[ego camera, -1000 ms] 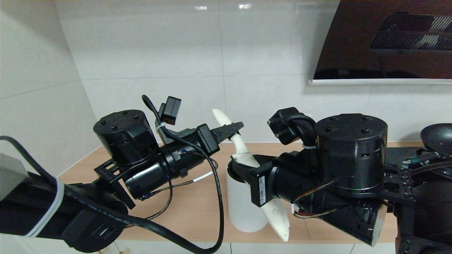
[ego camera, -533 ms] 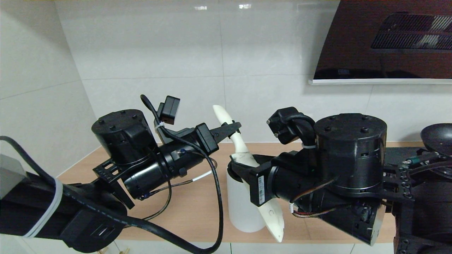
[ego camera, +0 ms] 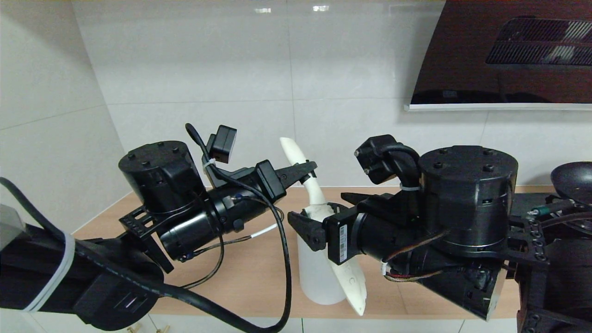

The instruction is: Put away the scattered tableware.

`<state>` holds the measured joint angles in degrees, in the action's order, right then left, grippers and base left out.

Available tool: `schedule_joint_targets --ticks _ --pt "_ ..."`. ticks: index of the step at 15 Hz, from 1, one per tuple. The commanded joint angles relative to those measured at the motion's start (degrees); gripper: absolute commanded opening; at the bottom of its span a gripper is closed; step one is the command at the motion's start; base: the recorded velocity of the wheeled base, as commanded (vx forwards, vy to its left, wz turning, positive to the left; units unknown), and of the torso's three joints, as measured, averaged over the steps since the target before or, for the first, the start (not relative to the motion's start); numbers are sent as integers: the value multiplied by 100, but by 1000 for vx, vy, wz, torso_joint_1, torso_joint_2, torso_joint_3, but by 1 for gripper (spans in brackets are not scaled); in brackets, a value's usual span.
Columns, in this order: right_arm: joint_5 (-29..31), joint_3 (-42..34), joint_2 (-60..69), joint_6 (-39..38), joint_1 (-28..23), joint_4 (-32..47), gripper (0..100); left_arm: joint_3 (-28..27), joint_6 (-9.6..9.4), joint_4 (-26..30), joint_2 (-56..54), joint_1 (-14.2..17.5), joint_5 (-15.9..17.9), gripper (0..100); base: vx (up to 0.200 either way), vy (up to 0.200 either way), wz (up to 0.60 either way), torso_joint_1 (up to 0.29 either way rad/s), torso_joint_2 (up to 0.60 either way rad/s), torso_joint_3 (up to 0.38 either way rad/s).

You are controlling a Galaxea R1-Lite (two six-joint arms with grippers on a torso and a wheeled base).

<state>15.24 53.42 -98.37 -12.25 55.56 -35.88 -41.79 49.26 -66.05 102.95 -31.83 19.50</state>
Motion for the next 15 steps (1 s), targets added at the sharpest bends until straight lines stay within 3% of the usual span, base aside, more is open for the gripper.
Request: schedule_joint_targets --ticks 1,4,6,8,9,10,12,14,15 --pt "5 -86 54 21 -11 -77 100 -163 4 356 -240 1 -17 0 0 0 0 0 0 0" --pt "-21 -200 564 39 -336 -60 100 -611 -22 1314 -645 63 -237 0 0 0 0 0 0 0" --pt "-320 -394 1171 30 -986 -7 100 -1051 -224 1991 -856 168 -500 0 0 0 0 0 0 0" --pt "-1269 -587 1636 3 -2515 54 100 -2167 -918 3327 -803 265 -1344 0 0 0 0 0 0 0" --pt "-1392 -701 1733 3 -2955 107 100 -2668 -1200 3933 -697 265 -1687 0 0 0 0 0 0 0" --pt "-1401 -824 1795 -23 -3192 160 100 -3054 -1578 4434 -636 265 -1994 0 0 0 0 0 0 0" --pt "-1392 -903 1742 -84 -3306 169 100 -3125 -2246 4671 -627 160 -2495 0 0 0 0 0 0 0" --pt "-1374 -974 1592 -76 -3306 169 100 -3098 -2342 4636 -548 -183 -2944 0 0 0 0 0 0 0" --pt "-1374 -1000 1452 -67 -3306 142 100 -3125 -2395 4399 -381 -385 -3348 0 0 0 0 0 0 0"
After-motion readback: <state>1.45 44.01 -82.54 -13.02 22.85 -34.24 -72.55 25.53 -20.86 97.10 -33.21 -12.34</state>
